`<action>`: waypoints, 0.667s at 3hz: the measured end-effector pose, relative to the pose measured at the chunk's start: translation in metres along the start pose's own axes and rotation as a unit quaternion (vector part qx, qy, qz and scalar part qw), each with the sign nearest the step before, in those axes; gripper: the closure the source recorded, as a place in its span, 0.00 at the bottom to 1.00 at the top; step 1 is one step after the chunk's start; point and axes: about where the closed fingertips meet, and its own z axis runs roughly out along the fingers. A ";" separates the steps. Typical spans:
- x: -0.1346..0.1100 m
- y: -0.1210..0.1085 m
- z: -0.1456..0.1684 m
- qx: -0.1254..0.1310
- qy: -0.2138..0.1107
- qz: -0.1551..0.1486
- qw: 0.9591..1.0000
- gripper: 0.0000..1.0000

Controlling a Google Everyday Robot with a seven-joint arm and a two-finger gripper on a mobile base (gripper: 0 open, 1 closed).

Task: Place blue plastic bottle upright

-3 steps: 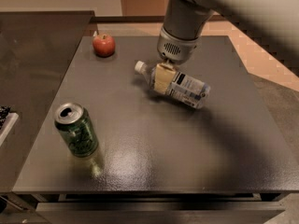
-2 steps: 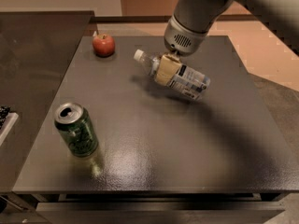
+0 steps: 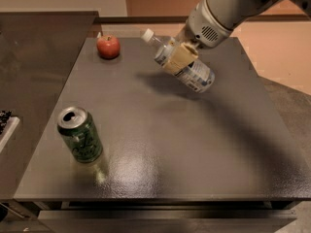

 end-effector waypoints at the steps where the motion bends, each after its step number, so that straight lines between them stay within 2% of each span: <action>1: -0.007 -0.010 -0.008 0.001 -0.078 0.008 0.997 1.00; 2: -0.011 -0.014 -0.016 0.000 -0.156 0.026 0.987 1.00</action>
Offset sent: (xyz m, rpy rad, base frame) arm 0.0126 -0.0173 0.0382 0.5226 -0.0891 -0.0151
